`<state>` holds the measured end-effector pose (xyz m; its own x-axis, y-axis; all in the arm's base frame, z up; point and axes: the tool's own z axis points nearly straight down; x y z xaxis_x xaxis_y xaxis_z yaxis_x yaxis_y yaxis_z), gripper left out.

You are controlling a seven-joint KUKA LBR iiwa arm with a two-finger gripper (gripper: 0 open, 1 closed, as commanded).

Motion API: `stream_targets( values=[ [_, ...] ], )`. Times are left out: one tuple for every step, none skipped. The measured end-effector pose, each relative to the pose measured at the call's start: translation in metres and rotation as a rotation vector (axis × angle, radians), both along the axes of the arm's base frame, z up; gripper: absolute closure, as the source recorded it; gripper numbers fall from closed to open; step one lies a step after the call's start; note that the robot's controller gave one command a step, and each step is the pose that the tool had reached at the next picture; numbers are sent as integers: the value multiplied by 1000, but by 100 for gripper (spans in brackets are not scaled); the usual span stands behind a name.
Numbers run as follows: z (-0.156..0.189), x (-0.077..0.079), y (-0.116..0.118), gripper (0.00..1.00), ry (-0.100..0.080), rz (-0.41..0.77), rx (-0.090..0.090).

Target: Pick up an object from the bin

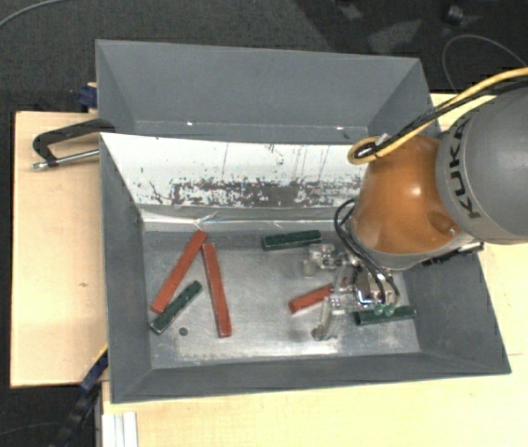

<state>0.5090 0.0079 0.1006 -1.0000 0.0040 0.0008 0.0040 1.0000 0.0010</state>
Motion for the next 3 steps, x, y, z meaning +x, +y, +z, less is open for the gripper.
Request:
stream_targets(
  values=[
    [-31,4,-6,0,2,-95,0],
    [-31,4,-5,0,1,-95,0],
    [-31,4,-5,100,0,-94,0]
  ],
)
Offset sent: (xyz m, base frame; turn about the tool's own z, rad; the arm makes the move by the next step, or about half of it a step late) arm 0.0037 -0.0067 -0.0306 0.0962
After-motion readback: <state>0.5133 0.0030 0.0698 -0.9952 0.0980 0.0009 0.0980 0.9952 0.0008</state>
